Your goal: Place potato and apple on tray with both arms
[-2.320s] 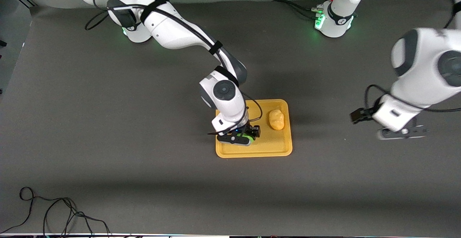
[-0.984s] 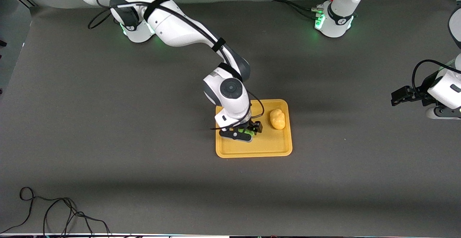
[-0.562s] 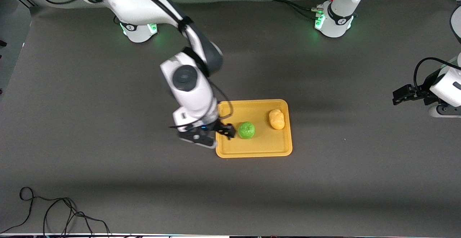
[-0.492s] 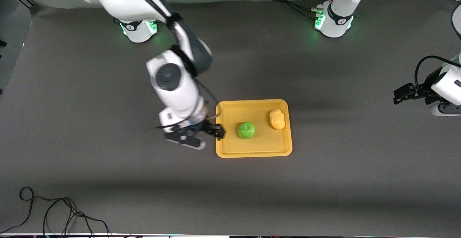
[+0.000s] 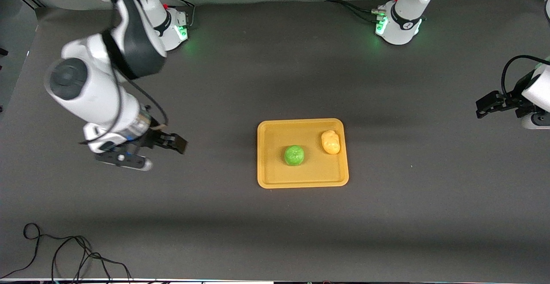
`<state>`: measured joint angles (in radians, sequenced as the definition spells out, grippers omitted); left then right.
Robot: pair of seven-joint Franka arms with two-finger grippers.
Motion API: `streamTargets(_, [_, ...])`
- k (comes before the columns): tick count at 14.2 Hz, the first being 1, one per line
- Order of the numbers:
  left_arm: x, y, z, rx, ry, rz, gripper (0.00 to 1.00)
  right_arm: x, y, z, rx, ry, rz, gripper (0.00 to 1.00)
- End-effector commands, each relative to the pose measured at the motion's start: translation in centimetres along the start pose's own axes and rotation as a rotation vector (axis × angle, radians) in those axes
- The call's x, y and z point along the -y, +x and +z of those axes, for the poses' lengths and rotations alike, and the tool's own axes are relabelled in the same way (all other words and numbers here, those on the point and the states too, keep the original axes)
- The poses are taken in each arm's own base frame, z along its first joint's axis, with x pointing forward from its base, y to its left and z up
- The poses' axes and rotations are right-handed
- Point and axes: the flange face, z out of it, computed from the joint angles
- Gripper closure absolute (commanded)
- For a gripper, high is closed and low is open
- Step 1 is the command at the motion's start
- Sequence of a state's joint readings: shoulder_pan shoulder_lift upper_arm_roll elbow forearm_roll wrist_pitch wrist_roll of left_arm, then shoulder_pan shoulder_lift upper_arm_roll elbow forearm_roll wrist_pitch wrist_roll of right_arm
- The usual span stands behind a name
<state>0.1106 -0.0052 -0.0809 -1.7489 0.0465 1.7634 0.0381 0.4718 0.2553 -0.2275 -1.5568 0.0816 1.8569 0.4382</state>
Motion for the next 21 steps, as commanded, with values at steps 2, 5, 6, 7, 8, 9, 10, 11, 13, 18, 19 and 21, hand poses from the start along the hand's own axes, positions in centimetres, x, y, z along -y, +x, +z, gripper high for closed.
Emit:
streamTargets(2, [-0.3,-1.2,-0.7,0.021,0.006,-0.007,0.00,-11.0,-0.8,-5.7,-0.003,0.046,-0.041,0.00])
streamTargets(5, [-0.5,-1.0,-1.9,-0.005,0.004,-0.006,0.00,-16.9,-1.6,-8.4,0.030,-0.003,-0.080,0.00])
streamTargets(6, [-0.6,-1.0,-2.1,-0.008,0.001,-0.009,0.00,-17.9,-2.0,-9.3,0.034,-0.005,-0.101,0.00])
streamTargets(7, [-0.6,-1.0,-2.2,-0.010,-0.017,-0.015,0.00,-18.3,-2.5,-9.7,0.041,-0.007,-0.111,0.00])
streamTargets(8, [-0.6,-1.0,-2.1,-0.009,-0.030,-0.017,0.00,-18.5,-2.9,-10.3,0.041,-0.008,-0.111,0.00])
streamTargets(9, [-0.5,-1.0,-2.1,-0.007,-0.032,-0.017,0.00,-18.7,-3.4,-10.7,0.042,-0.009,-0.119,0.00])
streamTargets(10, [-0.5,-1.0,-2.1,-0.006,-0.032,-0.017,0.00,-18.1,-4.1,-10.4,0.051,-0.011,-0.134,0.00])
streamTargets(11, [-0.5,-1.1,-2.3,-0.009,-0.032,-0.018,0.00,-18.2,-4.7,-10.2,0.053,-0.015,-0.134,0.00])
streamTargets(13, [-0.4,-1.0,-2.0,-0.006,-0.032,-0.021,0.00,-17.7,-5.4,-9.8,0.051,-0.020,-0.165,0.00])
streamTargets(18, [-0.5,-1.0,-1.9,-0.004,-0.032,-0.019,0.00,-17.6,-4.1,-8.9,0.060,-0.051,-0.178,0.00])
streamTargets(19, [-0.5,-1.0,-1.8,-0.003,-0.033,-0.019,0.00,-17.5,-4.1,-8.8,0.059,-0.065,-0.186,0.00])
streamTargets(21, [-0.5,-0.9,-1.7,-0.003,-0.033,-0.019,0.00,-17.5,-4.1,-8.7,0.065,-0.052,-0.165,0.00])
